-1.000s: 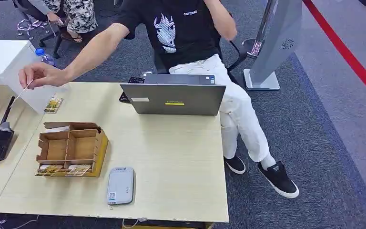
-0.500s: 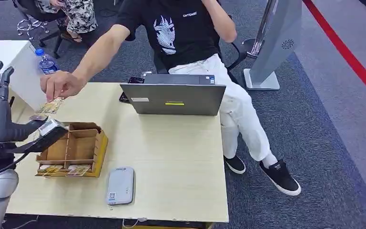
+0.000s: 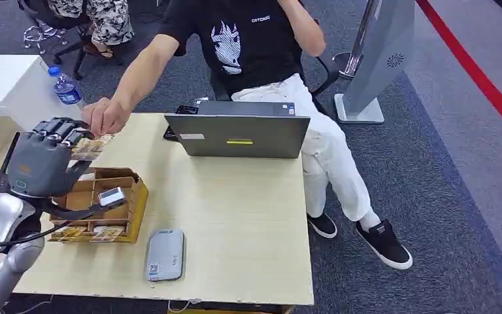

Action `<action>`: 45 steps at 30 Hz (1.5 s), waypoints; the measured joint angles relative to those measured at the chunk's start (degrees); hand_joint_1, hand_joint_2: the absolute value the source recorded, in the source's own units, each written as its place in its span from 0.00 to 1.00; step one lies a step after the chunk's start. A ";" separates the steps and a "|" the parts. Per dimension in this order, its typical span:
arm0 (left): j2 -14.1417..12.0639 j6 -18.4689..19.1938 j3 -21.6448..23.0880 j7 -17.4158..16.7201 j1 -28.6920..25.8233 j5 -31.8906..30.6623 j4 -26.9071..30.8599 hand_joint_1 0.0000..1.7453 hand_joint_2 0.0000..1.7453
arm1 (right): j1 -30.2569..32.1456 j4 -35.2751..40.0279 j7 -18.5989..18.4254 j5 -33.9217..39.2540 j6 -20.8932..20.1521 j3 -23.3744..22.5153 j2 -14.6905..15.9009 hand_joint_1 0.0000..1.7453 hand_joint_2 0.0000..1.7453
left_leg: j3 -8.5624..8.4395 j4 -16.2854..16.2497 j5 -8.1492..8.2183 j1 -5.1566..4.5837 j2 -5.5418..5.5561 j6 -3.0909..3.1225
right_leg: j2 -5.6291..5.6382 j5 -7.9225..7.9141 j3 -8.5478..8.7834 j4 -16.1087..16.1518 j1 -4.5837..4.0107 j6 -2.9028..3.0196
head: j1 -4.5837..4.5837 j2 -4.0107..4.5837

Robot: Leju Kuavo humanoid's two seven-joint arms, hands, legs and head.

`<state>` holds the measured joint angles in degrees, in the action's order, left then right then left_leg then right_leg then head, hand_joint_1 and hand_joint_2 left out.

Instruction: Pass the card to the sensor for recognition and then transmit it.

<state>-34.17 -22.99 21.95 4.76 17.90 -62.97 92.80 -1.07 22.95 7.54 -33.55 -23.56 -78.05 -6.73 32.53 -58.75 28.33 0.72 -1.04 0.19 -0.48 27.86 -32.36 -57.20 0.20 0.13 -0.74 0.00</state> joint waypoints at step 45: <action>0.33 0.61 21.76 3.52 -6.25 -0.28 -7.06 1.00 1.00 | -0.52 1.31 -0.35 -2.99 -2.40 -2.86 -1.01 0.00 1.00 | 0.01 0.00 0.02 -0.02 0.01 0.02 | -0.01 0.01 0.02 0.00 0.01 -0.01 | 0.04 0.00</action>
<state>-33.83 -22.38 43.72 8.28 11.65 -63.25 85.74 -1.59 24.26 7.19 -36.54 -25.97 -80.91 -7.74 32.54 -58.75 28.35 0.70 -1.03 0.21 -0.49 27.86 -32.34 -57.20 0.22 0.12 -0.70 0.00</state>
